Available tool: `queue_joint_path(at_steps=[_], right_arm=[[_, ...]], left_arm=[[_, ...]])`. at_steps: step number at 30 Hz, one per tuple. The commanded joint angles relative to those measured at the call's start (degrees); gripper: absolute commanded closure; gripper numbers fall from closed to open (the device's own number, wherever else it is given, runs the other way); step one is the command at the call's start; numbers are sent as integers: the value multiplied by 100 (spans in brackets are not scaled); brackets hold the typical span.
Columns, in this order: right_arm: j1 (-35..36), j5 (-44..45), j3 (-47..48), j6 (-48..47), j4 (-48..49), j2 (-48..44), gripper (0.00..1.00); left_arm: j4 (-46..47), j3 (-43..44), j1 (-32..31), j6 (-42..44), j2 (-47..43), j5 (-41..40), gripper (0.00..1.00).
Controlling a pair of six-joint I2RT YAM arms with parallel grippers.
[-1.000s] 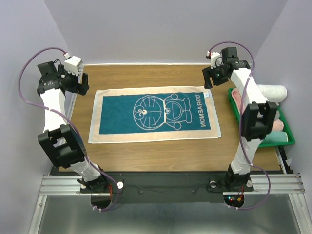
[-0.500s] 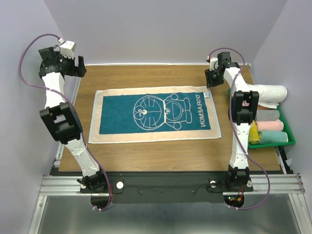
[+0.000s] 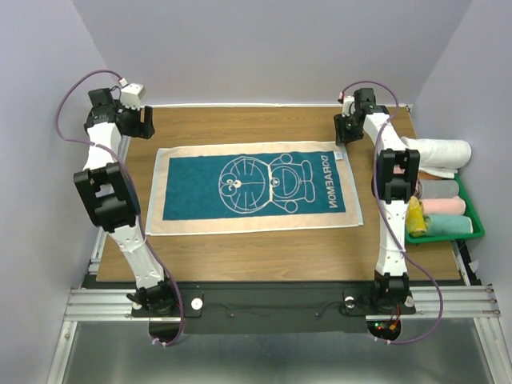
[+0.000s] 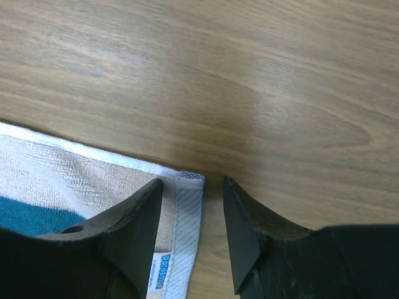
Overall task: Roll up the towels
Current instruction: Flatten the towel, then fold the towel
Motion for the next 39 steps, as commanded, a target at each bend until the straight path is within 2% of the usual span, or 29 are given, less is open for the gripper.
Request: queue_joint_path(at_steps=[1, 3, 4, 5, 7, 8, 10, 11, 17, 23, 32, 39], right_arm=[[10, -75, 224, 179, 210, 198, 52], [19, -145, 207, 223, 219, 225, 54], [19, -163, 198, 232, 219, 242, 58], [19, -189, 189, 266, 228, 251, 67], [19, -225, 137, 258, 228, 251, 75], [19, -251, 119, 249, 228, 251, 85], [19, -277, 58, 232, 228, 208, 97], [10, -277, 49, 240, 219, 199, 100], [19, -356, -74, 232, 228, 40, 100], [19, -348, -109, 223, 219, -12, 99], [19, -339, -241, 153, 228, -65, 99], [19, -304, -250, 135, 228, -65, 99]], left_arm=[[-128, 304, -110, 147, 358, -109, 20], [-111, 330, -154, 112, 499, -144, 23], [-93, 330, -154, 94, 526, -162, 23], [-93, 348, -163, 86, 570, -162, 24], [-102, 435, -180, 59, 710, -214, 24], [-119, 479, -198, 59, 746, -180, 24], [-294, 690, -207, 68, 938, -83, 19], [-356, 830, -216, 59, 1078, -39, 16], [-357, 1016, -242, -99, 1422, -74, 23], [-287, 1043, -286, -196, 1633, 40, 40], [-199, 928, -321, -240, 1836, 84, 41], [-190, 963, -330, -257, 1959, 32, 48]])
